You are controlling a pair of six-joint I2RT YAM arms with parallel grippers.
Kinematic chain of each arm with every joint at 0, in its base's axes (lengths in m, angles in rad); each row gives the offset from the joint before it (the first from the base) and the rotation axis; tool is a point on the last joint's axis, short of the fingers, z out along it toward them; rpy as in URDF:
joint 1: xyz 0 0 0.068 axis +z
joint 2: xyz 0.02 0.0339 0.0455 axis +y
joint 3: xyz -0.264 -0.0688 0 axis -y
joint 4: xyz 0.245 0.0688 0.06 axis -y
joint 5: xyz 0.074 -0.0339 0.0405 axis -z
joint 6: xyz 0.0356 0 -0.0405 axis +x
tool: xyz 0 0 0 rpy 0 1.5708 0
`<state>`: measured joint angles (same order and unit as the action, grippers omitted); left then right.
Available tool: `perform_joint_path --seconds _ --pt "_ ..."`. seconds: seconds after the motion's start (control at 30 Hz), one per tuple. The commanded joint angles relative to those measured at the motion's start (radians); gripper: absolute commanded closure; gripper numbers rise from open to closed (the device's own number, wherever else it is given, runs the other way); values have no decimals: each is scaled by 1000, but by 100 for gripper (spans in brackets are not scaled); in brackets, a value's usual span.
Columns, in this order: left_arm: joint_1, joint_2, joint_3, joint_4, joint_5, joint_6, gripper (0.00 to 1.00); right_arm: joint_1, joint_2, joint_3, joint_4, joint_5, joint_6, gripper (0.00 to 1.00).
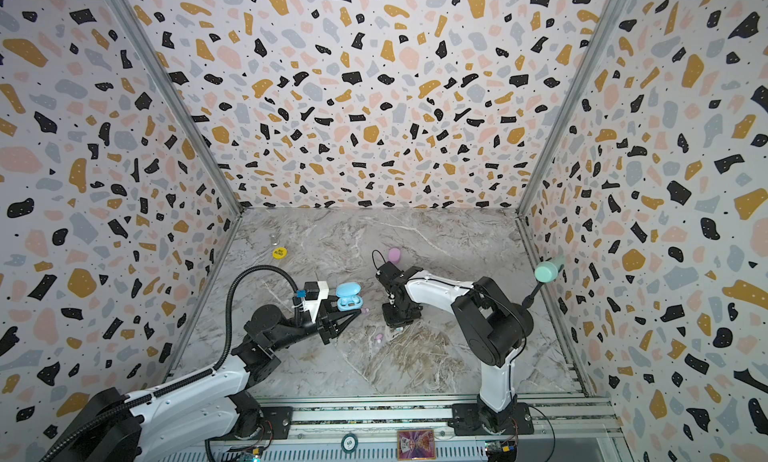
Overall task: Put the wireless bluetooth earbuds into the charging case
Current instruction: 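Lift the earbud and carry it to the open case in the left gripper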
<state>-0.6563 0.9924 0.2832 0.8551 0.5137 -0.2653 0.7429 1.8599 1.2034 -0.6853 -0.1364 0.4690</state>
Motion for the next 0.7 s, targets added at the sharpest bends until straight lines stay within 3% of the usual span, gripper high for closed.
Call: perform_joint_path --seconds 0.0,0.2,0.67 --pt "6 -15 8 43 2 7 78 6 -17 -1 -35 22 3 85" --pt "5 1 14 56 3 3 78 -15 -105 -12 -25 -11 29 86" --pt "5 126 91 133 42 -1 78 -95 -532 -59 42 -241 146 87"
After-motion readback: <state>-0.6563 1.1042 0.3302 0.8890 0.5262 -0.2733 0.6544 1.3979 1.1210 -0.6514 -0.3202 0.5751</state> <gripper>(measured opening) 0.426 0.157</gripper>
